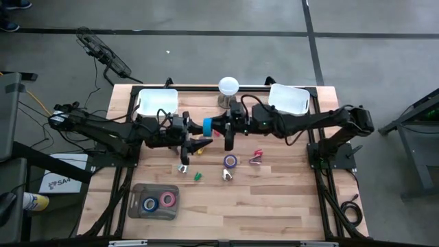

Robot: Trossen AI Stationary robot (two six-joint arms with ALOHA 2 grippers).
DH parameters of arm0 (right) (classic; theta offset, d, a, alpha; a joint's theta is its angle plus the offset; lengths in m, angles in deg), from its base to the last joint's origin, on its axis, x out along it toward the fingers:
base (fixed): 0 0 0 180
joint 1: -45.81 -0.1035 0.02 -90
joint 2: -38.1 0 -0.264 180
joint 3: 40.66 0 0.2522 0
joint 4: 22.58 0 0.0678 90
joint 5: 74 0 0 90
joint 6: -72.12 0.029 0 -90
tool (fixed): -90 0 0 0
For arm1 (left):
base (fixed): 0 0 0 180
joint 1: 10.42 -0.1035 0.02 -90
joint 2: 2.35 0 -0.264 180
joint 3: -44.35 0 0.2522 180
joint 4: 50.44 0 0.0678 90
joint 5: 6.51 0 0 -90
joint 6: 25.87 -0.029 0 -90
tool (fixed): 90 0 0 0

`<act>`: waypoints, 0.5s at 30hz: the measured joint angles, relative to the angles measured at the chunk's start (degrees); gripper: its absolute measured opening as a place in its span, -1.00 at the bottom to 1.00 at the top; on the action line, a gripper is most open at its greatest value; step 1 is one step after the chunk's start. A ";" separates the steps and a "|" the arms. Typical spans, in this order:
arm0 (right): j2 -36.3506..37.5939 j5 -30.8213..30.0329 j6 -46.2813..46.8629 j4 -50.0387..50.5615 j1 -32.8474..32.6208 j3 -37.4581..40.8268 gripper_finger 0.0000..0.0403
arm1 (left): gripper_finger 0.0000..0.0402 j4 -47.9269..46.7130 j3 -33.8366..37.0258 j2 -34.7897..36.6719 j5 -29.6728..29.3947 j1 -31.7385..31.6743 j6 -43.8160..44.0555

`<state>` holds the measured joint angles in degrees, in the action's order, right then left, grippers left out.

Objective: Pick and place Stapler, Stapler remover, tape
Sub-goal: Put the light blue tape into the black bin

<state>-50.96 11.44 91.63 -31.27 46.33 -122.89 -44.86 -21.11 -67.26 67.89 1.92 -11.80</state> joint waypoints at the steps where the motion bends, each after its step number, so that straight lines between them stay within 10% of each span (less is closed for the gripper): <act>1: 0.00 -0.28 0.02 0.13 -0.02 -0.02 -0.85 | -0.10 -0.01 0.00 0.01 0.19 0.03 0.28; 15: 0.11 -0.29 -0.05 2.39 -0.04 -0.06 -0.85 | -0.81 -2.34 -0.02 0.00 1.80 -0.02 1.26</act>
<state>-50.85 11.15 91.58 -28.88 46.28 -122.95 -47.20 -21.13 -67.26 69.68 1.90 -10.54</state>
